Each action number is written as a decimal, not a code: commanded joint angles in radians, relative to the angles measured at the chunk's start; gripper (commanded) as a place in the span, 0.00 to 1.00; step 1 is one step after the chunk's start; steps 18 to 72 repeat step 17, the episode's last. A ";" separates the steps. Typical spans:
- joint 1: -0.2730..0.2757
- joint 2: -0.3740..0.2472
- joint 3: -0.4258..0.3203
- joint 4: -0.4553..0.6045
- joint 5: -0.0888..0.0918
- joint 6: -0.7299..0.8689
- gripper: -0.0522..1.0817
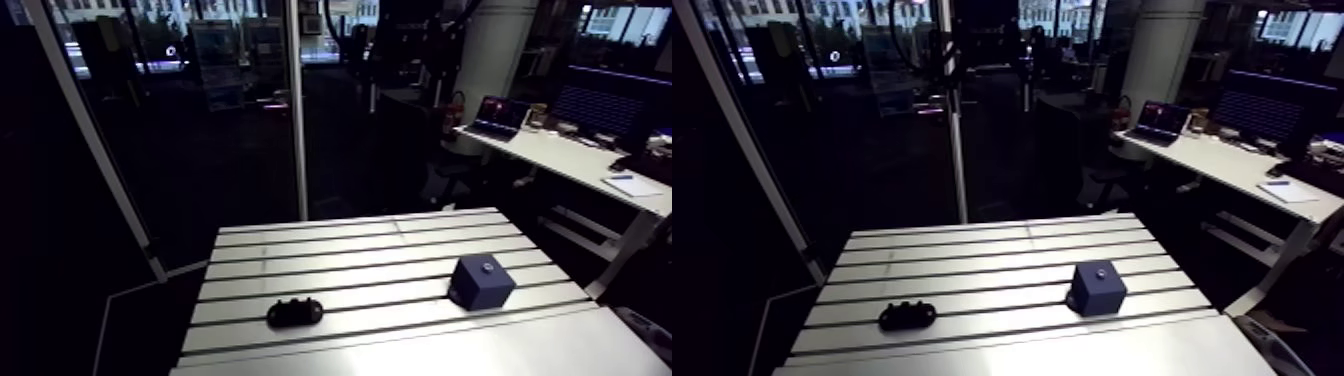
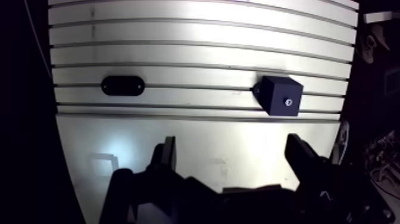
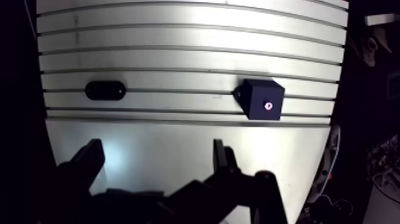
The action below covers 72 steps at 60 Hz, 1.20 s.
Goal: Pick up the M10 bolt and insert it into the hole until fully seated.
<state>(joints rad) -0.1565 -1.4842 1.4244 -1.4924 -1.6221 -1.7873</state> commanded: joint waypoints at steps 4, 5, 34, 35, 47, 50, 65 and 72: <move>0.003 0.002 -0.002 -0.001 0.000 0.001 0.06; 0.003 0.002 -0.002 -0.001 0.000 0.001 0.06; 0.004 0.012 0.000 -0.004 0.000 0.011 0.06; 0.004 0.012 0.000 -0.004 0.000 0.011 0.06; 0.004 0.012 0.000 -0.004 0.000 0.011 0.06; 0.004 0.012 0.000 -0.004 0.000 0.011 0.06; 0.004 0.012 0.000 -0.004 0.000 0.011 0.06; 0.004 0.012 0.000 -0.004 0.000 0.011 0.06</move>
